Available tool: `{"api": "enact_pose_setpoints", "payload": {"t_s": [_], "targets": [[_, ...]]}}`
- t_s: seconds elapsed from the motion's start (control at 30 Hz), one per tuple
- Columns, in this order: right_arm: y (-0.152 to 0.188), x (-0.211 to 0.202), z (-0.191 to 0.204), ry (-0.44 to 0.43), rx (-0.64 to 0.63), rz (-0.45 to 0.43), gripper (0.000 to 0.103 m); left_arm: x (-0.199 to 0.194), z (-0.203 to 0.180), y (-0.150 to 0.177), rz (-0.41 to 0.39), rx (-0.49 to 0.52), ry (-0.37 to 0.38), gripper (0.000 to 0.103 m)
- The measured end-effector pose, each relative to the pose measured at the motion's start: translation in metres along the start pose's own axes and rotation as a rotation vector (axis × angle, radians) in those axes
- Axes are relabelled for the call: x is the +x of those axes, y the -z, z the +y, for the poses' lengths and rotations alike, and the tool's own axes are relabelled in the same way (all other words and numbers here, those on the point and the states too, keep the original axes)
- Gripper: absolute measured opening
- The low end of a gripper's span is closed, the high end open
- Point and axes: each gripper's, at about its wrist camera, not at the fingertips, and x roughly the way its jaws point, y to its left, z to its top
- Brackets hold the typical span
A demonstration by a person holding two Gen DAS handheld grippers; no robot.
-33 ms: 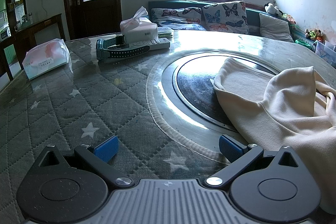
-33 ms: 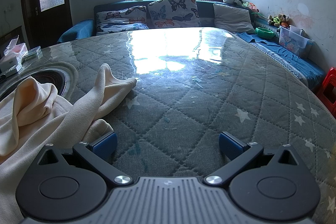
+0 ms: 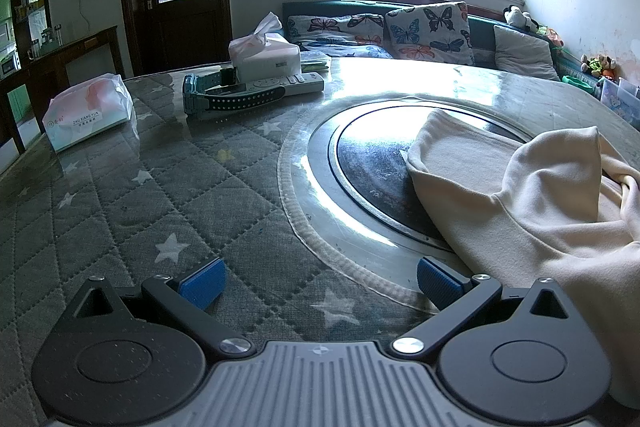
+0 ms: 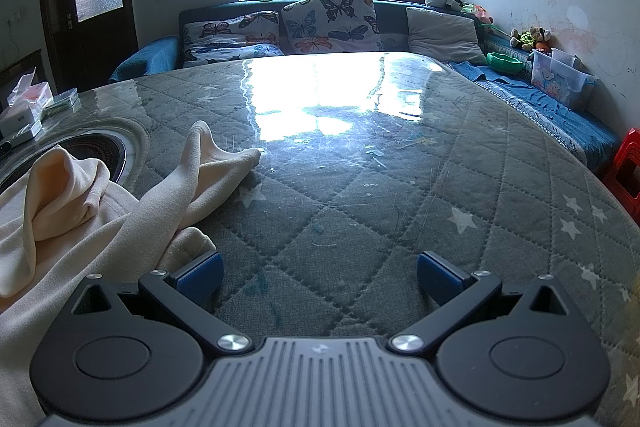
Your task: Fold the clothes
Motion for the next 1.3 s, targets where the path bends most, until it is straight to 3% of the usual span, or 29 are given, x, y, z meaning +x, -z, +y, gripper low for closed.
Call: {"api": "enact_pose_setpoints", "payload": {"t_s": [0.97,1.3], "targets": [[0.0,0.0,-0.003,0.0,-0.002,0.003,0.103,0.001,0.0,-0.001,0.003,0.004,-0.003,0.103],[0.0,-0.001,-0.002,0.001,-0.004,0.003,0.103,-0.008,-0.005,-0.002,0.037,-0.022,-0.015,0.103]]}}
